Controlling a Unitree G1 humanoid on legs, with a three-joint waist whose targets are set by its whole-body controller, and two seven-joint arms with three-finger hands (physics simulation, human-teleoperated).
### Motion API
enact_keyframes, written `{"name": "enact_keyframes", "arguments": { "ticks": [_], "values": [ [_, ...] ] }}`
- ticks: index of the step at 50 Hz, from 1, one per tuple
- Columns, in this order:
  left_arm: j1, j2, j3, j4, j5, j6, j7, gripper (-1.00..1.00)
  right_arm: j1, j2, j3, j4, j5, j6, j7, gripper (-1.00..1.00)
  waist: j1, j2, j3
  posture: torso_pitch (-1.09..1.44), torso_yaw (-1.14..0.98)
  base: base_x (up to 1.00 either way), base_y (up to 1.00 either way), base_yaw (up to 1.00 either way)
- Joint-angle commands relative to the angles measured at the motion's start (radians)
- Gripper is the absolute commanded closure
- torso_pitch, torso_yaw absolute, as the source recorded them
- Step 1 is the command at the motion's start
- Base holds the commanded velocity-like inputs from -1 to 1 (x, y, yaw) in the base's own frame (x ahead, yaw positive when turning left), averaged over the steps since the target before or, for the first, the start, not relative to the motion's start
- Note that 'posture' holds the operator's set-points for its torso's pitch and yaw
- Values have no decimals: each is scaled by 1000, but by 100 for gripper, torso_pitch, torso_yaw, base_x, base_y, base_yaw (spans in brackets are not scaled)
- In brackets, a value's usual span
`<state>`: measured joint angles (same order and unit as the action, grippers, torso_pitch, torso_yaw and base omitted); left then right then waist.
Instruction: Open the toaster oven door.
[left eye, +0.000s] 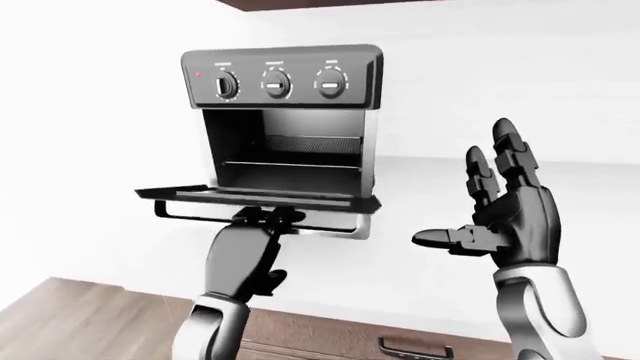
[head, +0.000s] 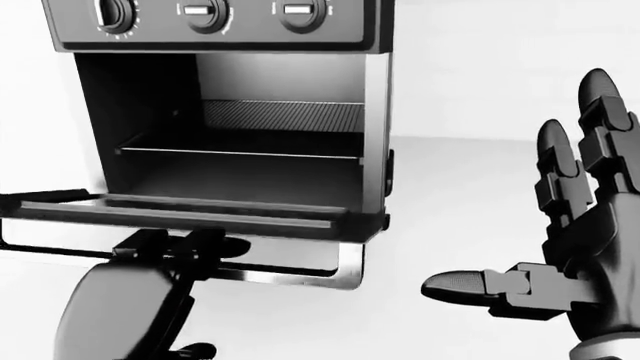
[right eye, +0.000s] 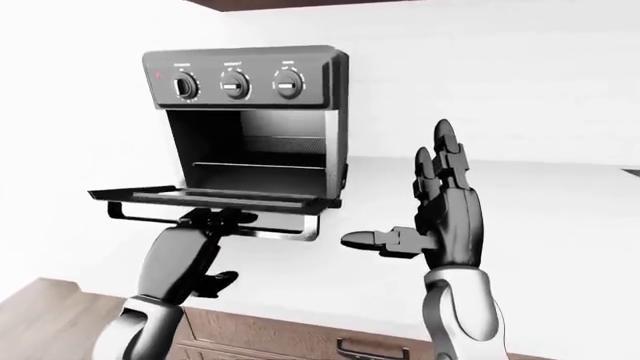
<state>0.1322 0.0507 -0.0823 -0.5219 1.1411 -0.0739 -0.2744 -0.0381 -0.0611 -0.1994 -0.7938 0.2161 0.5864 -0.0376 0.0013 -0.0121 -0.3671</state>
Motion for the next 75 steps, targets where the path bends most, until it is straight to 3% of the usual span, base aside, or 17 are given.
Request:
{"name": "enact_keyframes", "arguments": {
  "ticks": [1,17,29,33,45,52,60,64,69,75],
  "values": [
    [8,0,15,-56,0,22,-25,-18,-22,-3,4,-21,2,-30,2,-100,-1,-5,11,-50,0,0,0,0],
    [193,-7,4,-244,-43,3,-131,-14,-16,-2,7,-4,-1,-50,7,-100,-4,-11,1,-50,0,0,0,0],
    [347,-17,4,-383,-52,-45,-163,-16,-11,-1,1,-16,4,-44,6,-100,3,-17,-3,-50,0,0,0,0],
    [402,-21,-16,-440,-79,-54,-202,-20,-10,-2,-1,-20,5,-42,6,-100,8,-19,-2,-50,0,0,0,0],
    [431,-9,-66,-524,-113,4,-277,-100,-9,-1,-1,-17,5,-46,7,-100,48,-34,4,-50,0,0,0,0],
    [450,-87,-7,-525,-141,-85,-351,-100,-9,-1,-1,-17,5,-46,6,-100,57,-34,7,-50,0,0,0,0],
    [447,-261,141,-525,-254,-255,-567,-100,-12,-3,-5,-33,10,-29,1,-100,51,-36,9,-50,0,0,0,0],
    [453,-307,179,-525,-303,-295,-656,-100,-14,-3,-4,-40,11,-21,-2,-100,49,-39,8,-50,0,0,0,0],
    [485,-218,119,-525,-267,-214,-653,-100,-14,-3,-3,-49,11,-11,-4,-100,52,-39,7,-50,0,0,0,0],
    [620,-87,60,-400,-220,-255,-440,-100,-11,-1,-3,-47,10,-16,-2,-100,58,-40,7,-50,0,0,0,0]
  ]
}}
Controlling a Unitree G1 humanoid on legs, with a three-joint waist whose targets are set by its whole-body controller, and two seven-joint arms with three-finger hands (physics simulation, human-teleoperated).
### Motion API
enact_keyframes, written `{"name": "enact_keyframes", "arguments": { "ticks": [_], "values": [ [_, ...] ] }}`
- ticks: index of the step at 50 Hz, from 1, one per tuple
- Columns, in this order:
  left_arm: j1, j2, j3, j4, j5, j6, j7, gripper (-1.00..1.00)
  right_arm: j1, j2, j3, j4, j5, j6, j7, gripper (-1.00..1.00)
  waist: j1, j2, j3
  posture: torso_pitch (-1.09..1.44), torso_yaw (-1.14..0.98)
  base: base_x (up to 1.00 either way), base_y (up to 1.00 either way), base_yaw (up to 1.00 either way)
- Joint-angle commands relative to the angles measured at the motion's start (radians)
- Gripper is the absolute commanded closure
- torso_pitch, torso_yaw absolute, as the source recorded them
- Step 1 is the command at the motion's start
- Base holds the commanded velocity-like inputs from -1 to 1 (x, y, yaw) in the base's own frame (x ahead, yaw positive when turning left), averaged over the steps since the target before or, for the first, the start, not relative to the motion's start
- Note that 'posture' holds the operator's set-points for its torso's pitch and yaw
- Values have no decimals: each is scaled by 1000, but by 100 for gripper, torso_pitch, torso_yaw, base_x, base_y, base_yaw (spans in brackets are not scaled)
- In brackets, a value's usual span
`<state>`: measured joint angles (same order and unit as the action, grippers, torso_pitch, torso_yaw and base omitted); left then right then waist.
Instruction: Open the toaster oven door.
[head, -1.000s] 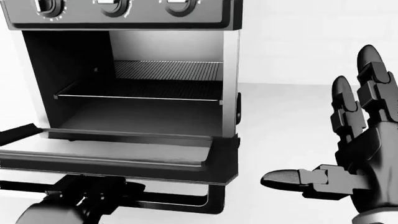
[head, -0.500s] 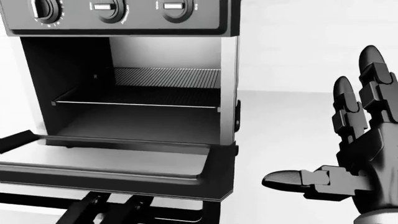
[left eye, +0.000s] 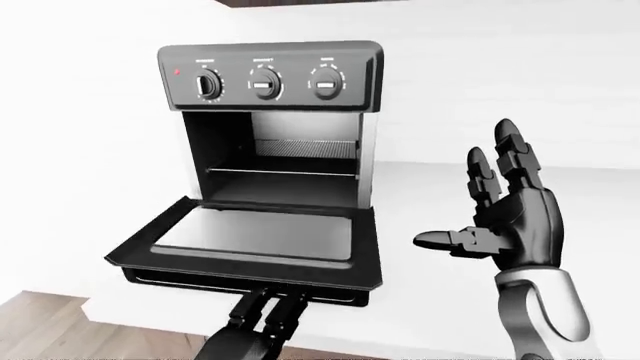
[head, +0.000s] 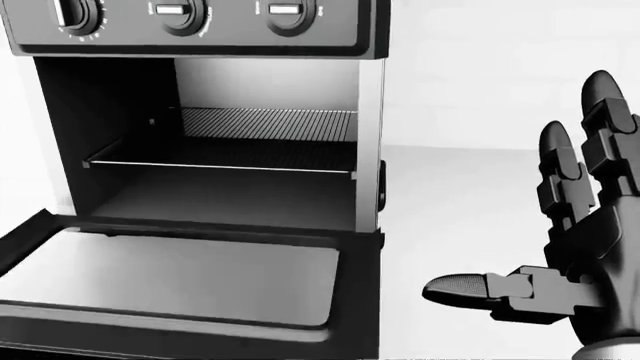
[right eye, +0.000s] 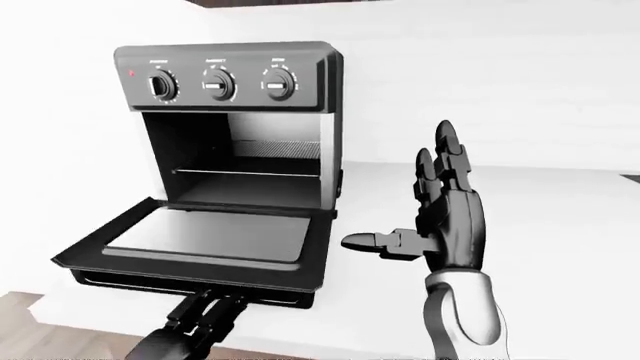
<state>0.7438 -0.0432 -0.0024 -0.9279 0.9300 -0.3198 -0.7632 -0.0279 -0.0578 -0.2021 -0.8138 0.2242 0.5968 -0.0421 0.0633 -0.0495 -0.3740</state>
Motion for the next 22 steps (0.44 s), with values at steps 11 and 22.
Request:
{"name": "enact_keyframes", "arguments": {
  "ticks": [11,22],
  "values": [
    [-9,45,13,112,-18,29,112,-100,-15,-3,0,-16,-1,-41,7,-100,-12,9,12,-50,0,0,0,0],
    [-12,30,38,153,-20,11,109,-100,-18,-2,1,-22,-1,-33,3,-100,-38,20,11,-50,0,0,0,0]
  ]
}}
